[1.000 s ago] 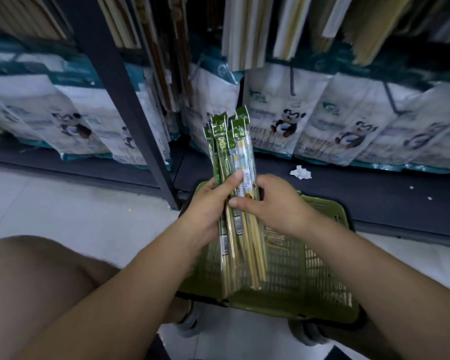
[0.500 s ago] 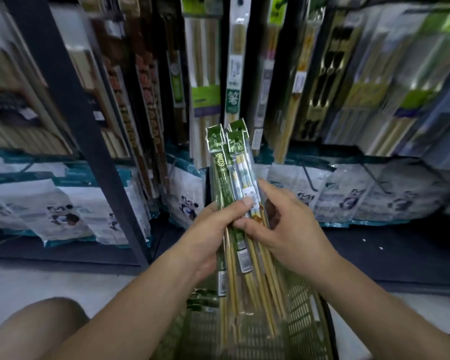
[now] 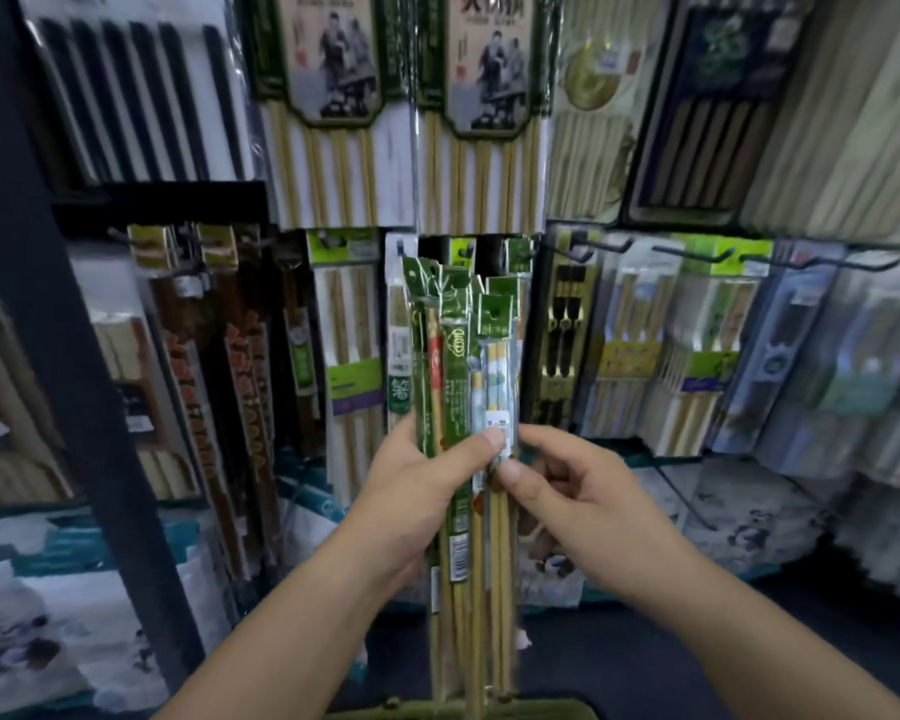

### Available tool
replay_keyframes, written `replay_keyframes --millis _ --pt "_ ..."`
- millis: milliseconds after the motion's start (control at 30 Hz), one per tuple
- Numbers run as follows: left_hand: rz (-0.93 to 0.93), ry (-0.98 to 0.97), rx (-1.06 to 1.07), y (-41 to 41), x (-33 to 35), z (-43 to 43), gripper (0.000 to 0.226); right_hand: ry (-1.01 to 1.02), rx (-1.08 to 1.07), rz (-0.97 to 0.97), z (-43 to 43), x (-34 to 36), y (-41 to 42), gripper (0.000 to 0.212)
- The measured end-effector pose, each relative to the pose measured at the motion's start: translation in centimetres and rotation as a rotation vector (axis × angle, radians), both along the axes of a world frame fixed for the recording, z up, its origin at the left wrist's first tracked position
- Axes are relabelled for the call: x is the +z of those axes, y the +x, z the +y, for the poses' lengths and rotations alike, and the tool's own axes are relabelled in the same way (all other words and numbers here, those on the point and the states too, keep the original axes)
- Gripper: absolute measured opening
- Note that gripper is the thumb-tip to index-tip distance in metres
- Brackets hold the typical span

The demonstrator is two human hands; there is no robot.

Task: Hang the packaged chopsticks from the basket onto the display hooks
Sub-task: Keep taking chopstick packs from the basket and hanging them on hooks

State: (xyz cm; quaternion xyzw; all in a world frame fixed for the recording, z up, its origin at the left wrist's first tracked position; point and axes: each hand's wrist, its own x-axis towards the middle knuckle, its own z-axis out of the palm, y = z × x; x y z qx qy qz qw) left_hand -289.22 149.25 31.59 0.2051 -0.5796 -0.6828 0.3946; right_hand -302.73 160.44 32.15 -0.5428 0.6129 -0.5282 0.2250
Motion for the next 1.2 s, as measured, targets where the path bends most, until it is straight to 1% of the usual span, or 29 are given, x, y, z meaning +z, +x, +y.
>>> replay_keyframes --millis 33,133,200,333,467,633,700,767,800,833,900,1000,1033,1100,1200 --pt "-0.004 -0.031 0.007 -0.3 0.4 -0.2 0.038 -0.019 -0.035 0.013 -0.1 0.6 -0.4 0.029" --pt "-0.002 -0.088 0.005 -1.0 0.9 -0.9 0.031 -0.13 -0.147 0.007 -0.8 3.0 -1.8 0.01" --pt "-0.021 -0.124 -0.007 -1.3 0.9 -1.1 0.03 -0.186 -0.188 -0.015 -1.6 4.9 -2.5 0.008" --pt "-0.021 -0.175 0.01 -1.9 0.4 -1.3 0.027 -0.22 -0.224 -0.01 -3.4 7.5 -2.6 0.014" --pt "-0.032 -0.185 0.025 -2.3 0.3 -1.5 0.031 -0.212 -0.253 -0.025 -4.7 7.9 -2.6 0.024" --pt "-0.046 -0.146 0.038 -2.6 0.0 -1.6 0.037 -0.189 -0.222 -0.125 -5.3 7.2 -3.1 0.018" --pt "-0.043 -0.134 0.027 -2.5 -0.2 -1.8 0.038 -0.187 -0.2 -0.175 -5.3 7.0 -3.3 0.022" --pt "-0.045 -0.121 0.032 -2.5 -0.3 -1.9 0.04 -0.18 -0.165 -0.281 -5.3 6.9 -3.2 0.031" --pt "-0.044 -0.118 0.034 -2.5 -0.4 -2.0 0.044 -0.172 -0.145 -0.342 -5.3 6.9 -3.2 0.032" --pt "-0.04 -0.12 0.039 -2.5 -0.4 -2.0 0.05 -0.166 -0.128 -0.388 -5.3 6.9 -3.1 0.027" --pt "-0.041 -0.118 0.066 -2.6 -0.5 -2.0 0.06 -0.162 -0.119 -0.412 -5.4 6.8 -3.1 0.015" --pt "-0.055 -0.11 0.081 -2.6 -0.5 -1.9 0.048 -0.149 -0.129 -0.357 -5.4 6.7 -2.9 0.017" --pt "-0.059 -0.107 0.094 -2.5 -0.5 -1.9 0.05 -0.152 -0.145 -0.334 -5.5 6.8 -2.8 0.019" --pt "-0.071 -0.106 0.128 -2.3 -0.7 -2.0 0.064 -0.178 -0.196 -0.323 -5.5 7.4 -2.9 0.023" --pt "-0.103 -0.097 0.155 -1.8 -0.8 -2.5 0.107 -0.231 -0.253 -0.308 -6.0 9.0 -3.4 0.025"
